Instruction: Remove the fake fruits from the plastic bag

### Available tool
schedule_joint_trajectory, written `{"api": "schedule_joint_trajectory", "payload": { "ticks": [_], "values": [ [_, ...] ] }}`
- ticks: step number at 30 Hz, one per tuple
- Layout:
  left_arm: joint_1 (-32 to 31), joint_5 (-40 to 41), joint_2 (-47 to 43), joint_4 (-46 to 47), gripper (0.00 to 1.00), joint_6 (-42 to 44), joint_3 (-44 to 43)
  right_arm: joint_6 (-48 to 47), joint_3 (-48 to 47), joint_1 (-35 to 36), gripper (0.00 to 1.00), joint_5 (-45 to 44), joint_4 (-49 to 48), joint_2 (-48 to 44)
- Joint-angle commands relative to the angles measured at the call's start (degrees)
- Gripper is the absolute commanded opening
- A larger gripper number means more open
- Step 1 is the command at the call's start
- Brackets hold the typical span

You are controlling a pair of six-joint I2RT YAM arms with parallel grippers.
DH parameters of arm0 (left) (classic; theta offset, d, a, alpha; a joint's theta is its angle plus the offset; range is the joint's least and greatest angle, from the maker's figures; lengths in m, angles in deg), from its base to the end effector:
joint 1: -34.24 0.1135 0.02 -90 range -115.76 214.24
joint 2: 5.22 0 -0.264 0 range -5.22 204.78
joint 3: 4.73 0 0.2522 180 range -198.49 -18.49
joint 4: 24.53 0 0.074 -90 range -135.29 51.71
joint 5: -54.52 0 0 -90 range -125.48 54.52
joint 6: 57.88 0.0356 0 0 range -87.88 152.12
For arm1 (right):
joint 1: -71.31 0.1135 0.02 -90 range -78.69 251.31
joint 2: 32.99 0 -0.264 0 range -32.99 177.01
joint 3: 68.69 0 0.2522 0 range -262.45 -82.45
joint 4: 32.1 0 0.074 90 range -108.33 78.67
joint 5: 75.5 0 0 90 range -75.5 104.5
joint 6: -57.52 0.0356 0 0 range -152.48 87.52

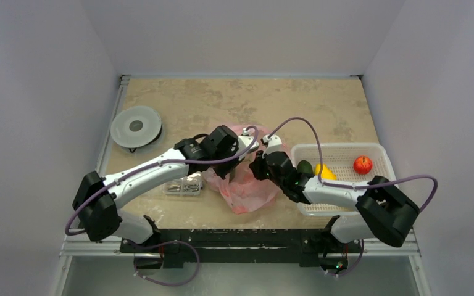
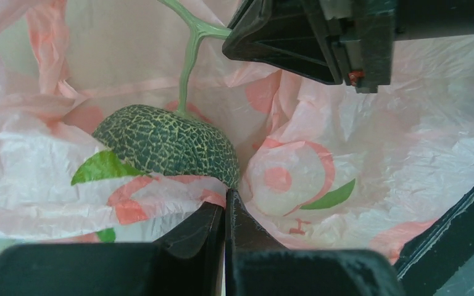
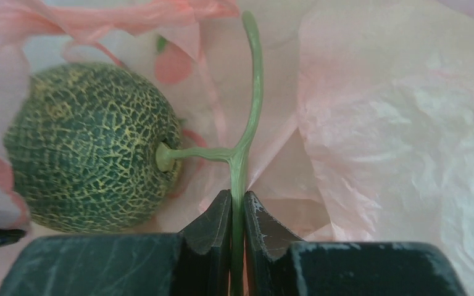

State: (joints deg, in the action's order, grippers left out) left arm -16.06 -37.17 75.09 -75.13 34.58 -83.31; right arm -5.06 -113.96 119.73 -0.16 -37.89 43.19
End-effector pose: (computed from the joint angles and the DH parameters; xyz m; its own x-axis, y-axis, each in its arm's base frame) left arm 0.1874 -0.2273 0.2794 -0.4716 0.6353 -0.6116 0.8016 0.5979 0.0029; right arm 0.1869 0.1971 0.1943 -0.5133 0.0927 -0.8532 -0.3776 0.8683 0.3216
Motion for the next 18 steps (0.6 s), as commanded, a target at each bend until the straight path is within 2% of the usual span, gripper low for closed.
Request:
{"api": "schedule_joint_trajectory", "payload": {
  "ticks": [1, 4, 8, 10, 18],
  "values": [
    [-1.8, -2.2, 3.1, 0.2, 0.0, 0.9, -2.0, 2.8, 5.4, 0.3, 0.08, 1.0, -10.3, 1.6],
    [-2.2, -1.4, 5.5, -0.3, 0.0, 0.4, -2.6, 4.5, 9.1, 0.2, 0.09, 1.4, -14.9, 1.4],
    [-2.2, -3.3, 8.7, -1.3, 0.0, -0.1, -3.9, 4.0, 12.2, 0.1, 0.23, 2.4, -20.1, 1.4],
    [-2.2, -3.3, 8.8, -1.2, 0.0, -0.1, -3.8, 4.5, 12.3, -0.1, 0.32, 2.1, -19.1, 0.6],
    [-2.4, -3.0, 8.7, -0.8, 0.0, 0.0, -3.5, 7.8, 8.6, -2.2, 0.51, -0.4, -8.4, -6.3]
  ]
}}
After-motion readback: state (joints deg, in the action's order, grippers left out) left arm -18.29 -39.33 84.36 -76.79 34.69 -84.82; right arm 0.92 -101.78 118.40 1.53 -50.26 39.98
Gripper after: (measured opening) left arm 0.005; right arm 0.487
